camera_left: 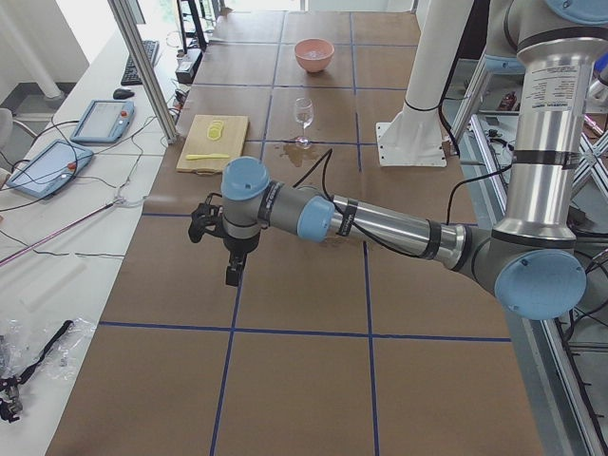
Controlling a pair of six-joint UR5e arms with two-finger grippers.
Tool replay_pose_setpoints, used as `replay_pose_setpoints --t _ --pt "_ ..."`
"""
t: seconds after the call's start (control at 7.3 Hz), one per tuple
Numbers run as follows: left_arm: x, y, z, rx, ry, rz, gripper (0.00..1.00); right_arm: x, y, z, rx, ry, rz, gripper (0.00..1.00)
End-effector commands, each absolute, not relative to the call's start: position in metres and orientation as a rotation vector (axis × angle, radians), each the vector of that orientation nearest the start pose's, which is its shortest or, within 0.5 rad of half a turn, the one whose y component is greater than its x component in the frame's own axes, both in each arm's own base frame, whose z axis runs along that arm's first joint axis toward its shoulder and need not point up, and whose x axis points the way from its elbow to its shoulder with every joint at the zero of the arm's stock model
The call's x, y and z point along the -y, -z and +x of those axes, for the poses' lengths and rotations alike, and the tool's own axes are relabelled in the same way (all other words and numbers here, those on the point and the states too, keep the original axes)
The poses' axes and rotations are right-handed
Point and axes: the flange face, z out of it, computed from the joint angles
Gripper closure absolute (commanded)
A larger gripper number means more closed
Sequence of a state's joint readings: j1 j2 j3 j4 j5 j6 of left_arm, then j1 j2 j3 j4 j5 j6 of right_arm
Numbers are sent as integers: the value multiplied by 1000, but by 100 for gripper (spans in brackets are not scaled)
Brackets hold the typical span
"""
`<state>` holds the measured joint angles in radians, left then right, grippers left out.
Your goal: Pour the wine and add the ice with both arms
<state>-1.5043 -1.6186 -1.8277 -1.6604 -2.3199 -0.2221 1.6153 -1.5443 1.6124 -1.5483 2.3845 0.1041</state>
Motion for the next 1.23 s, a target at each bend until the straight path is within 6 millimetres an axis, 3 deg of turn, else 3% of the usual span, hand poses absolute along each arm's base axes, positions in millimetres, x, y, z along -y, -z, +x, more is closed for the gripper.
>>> replay_pose_setpoints --t 0.0,0.27,0.41,0.55,0.82,0.96,1.1 --pt "502 -417 14 -854 68 291 0 509 -614 77 805 -89 70 0" --pt "471 -355 78 -892 125 315 0 509 -611 75 818 -88 73 0" --pt "449 -341 104 -867 129 349 0 510 -609 75 824 -86 75 0" --pt "417 -342 114 -837 149 396 0 517 -598 70 828 -72 87 0" --pt "366 -372 113 -929 188 467 0 523 -591 63 848 -91 73 0" --pt "344 -386 127 -942 213 496 0 523 -585 62 866 -95 76 0" --pt "330 -391 159 -937 264 490 0 522 -579 62 865 -91 87 0"
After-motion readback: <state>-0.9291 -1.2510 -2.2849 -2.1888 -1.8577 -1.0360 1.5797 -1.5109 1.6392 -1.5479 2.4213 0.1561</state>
